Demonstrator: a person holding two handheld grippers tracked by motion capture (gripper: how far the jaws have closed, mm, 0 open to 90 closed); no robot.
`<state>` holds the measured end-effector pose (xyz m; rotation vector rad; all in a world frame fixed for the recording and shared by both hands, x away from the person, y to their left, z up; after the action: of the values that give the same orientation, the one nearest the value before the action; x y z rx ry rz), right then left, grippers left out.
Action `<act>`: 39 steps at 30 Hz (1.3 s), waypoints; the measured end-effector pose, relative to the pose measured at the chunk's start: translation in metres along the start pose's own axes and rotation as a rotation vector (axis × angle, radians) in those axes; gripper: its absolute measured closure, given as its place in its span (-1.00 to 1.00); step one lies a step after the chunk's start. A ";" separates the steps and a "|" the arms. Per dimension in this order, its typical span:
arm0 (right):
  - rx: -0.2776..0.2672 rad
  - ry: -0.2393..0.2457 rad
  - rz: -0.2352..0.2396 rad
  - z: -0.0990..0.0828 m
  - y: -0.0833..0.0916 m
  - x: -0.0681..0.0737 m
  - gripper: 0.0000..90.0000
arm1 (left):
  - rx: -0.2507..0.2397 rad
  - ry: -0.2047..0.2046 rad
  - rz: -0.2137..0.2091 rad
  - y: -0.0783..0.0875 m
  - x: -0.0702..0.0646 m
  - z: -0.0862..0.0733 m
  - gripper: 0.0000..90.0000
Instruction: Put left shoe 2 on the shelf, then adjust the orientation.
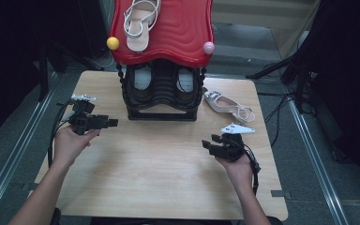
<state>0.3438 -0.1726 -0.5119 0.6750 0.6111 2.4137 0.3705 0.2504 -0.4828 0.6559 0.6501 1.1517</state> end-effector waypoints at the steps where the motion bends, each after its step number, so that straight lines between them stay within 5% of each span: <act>1: -0.003 -0.002 0.002 0.000 0.000 -0.001 0.14 | -0.003 -0.001 -0.001 0.000 0.000 -0.001 -0.05; 25: -0.022 -0.035 0.002 0.013 -0.001 -0.023 0.24 | 0.013 -0.028 -0.024 -0.007 -0.009 -0.035 -0.04; 39: -0.031 -0.068 -0.021 0.018 0.007 -0.043 1.00 | 0.016 -0.054 -0.025 -0.009 -0.016 -0.035 -0.02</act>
<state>0.3820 -0.1995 -0.5083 0.7308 0.5497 2.3660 0.3455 0.2375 -0.5105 0.6889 0.6206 1.1032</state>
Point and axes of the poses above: each handheld gripper's, and its own axes: y roughly backward along the jaws, z roughly out of its top, x roughly to its left, the point moved 4 cm from there along -y, roughly forward along the jaws, and after that the axes turned 15 degrees about z, right-handed, at the moved point
